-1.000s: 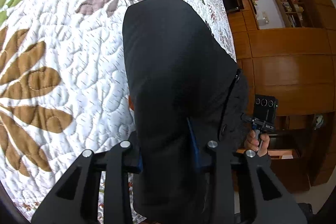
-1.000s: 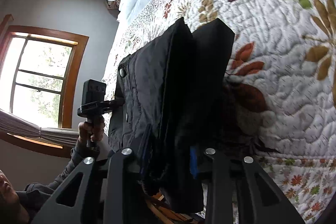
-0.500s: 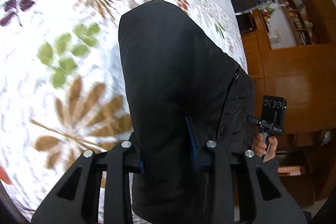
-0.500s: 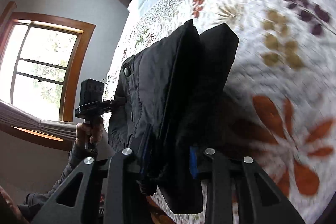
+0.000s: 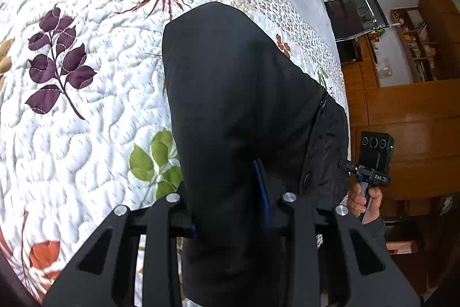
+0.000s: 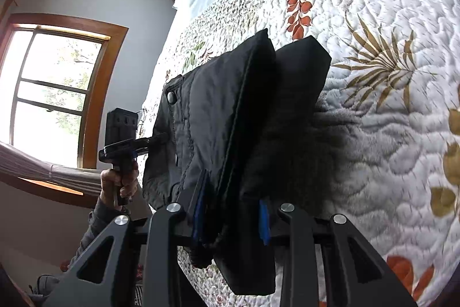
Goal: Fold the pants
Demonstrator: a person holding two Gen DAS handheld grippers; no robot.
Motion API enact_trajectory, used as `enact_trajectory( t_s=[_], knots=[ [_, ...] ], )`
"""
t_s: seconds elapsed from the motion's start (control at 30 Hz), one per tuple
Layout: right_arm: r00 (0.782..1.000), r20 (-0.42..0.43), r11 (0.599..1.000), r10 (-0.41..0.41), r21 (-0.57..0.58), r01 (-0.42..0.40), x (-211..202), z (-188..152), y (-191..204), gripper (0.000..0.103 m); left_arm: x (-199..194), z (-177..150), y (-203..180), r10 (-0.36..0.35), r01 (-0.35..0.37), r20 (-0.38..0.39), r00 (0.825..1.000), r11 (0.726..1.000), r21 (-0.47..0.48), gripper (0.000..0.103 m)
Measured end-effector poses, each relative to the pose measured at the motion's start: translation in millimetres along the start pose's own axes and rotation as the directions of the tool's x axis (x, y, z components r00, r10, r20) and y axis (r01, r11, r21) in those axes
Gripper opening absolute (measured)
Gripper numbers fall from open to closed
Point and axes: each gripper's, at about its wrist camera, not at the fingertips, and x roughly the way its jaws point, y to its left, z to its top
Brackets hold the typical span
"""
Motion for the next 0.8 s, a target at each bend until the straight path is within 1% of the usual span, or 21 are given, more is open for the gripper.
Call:
enact_trajectory(
  t_s=[0.07, 0.2, 0.23, 0.27, 0.3, 0.33, 0.37, 0.4, 0.47, 0.5, 0.53, 0.57, 0.6, 0.63, 0.7, 0.73, 0.77, 0.8],
  knots=[
    [1.000, -0.005, 1.000, 0.006, 0.008, -0.006, 1.9, 0.6, -3.1, 0.030, 0.5, -3.7, 7.3, -0.019, 0.019, -0.001, 1.000, 1.000, -0.003, 0.030],
    [1.000, 0.000, 1.000, 0.010, 0.024, -0.010, 5.0, -2.3, -12.6, 0.032, 3.2, -7.4, 7.5, -0.040, 0.040, 0.000, 0.999, 0.999, 0.017, 0.034],
    [1.000, 0.006, 1.000, 0.010, 0.026, -0.010, 3.0, -5.9, -16.9, 0.033, 3.6, -9.0, 7.4, -0.043, 0.043, 0.002, 0.999, 0.999, 0.023, 0.036],
    [1.000, 0.012, 1.000, 0.006, 0.024, -0.006, 2.6, -5.8, -18.1, 0.039, 5.2, -10.0, 6.2, -0.045, 0.045, 0.006, 0.999, 0.999, 0.026, 0.037],
    [1.000, 0.019, 1.000, -0.005, 0.028, 0.004, 1.2, -7.8, -21.0, 0.042, 6.2, -11.2, 5.0, -0.049, 0.049, 0.008, 0.999, 0.998, 0.026, 0.040],
    [1.000, 0.018, 0.999, -0.017, 0.035, 0.016, 0.1, -9.7, -23.7, 0.052, 5.9, -13.8, 4.9, -0.054, 0.053, 0.013, 0.998, 0.998, 0.026, 0.045],
    [0.999, 0.018, 0.999, -0.027, 0.038, 0.027, -0.4, -8.7, -25.7, 0.059, 5.5, -14.2, 5.3, -0.052, 0.052, 0.022, 0.998, 0.998, 0.028, 0.049],
    [0.999, 0.022, 0.998, -0.049, 0.034, 0.049, -4.1, -11.4, -25.7, 0.060, 1.4, -19.1, 12.2, -0.048, 0.047, 0.032, 0.998, 0.998, 0.029, 0.062],
    [0.996, 0.050, 0.997, -0.076, 0.026, 0.075, -16.0, -14.5, -19.3, 0.060, -7.0, -22.5, 14.5, -0.045, 0.044, 0.070, 0.996, 0.999, 0.021, 0.078],
    [0.991, 0.075, 0.994, -0.112, 0.015, 0.111, -23.9, -16.8, -12.8, 0.060, -17.9, -26.2, 14.5, -0.040, 0.038, 0.110, 0.993, 0.999, 0.019, 0.080],
    [0.984, 0.107, 0.989, -0.143, -0.013, 0.145, -33.2, -21.2, -2.2, 0.060, -27.1, -30.3, 15.9, -0.023, 0.020, 0.136, 0.990, 0.999, 0.025, 0.086],
    [0.978, 0.125, 0.985, -0.165, -0.039, 0.171, -37.7, -23.3, 7.8, 0.060, -37.8, -34.7, 12.8, 0.014, -0.021, 0.174, 0.985, 0.999, 0.039, 0.089],
    [0.967, 0.157, 0.972, -0.200, -0.090, 0.216, -46.1, -31.7, 23.8, 0.060, -47.9, -40.3, 6.0, 0.050, -0.063, 0.210, 0.976, 0.996, 0.055, 0.090],
    [0.965, 0.176, 0.964, -0.197, -0.143, 0.223, -51.9, -41.5, 40.7, 0.060, -59.2, -49.7, -5.1, 0.075, -0.099, 0.246, 0.966, 0.992, 0.085, 0.091],
    [0.963, 0.189, 0.950, -0.190, -0.212, 0.229, -53.3, -55.9, 67.4, 0.060, -66.8, -67.8, -24.6, 0.124, -0.166, 0.279, 0.952, 0.977, 0.134, 0.095],
    [0.962, 0.195, 0.942, -0.189, -0.240, 0.234, -52.0, -62.6, 78.0, 0.060, -65.8, -79.0, -35.5, 0.164, -0.220, 0.291, 0.943, 0.960, 0.172, 0.095],
    [0.967, 0.180, 0.937, -0.181, -0.266, 0.225, -46.7, -70.6, 89.2, 0.060, -62.4, -85.6, -42.4, 0.197, -0.259, 0.294, 0.935, 0.947, 0.191, 0.095],
    [0.967, 0.174, 0.934, -0.186, -0.276, 0.229, -42.5, -76.3, 94.0, 0.060, -56.4, -93.2, -48.7, 0.242, -0.310, 0.296, 0.924, 0.927, 0.210, 0.095]
  ],
)
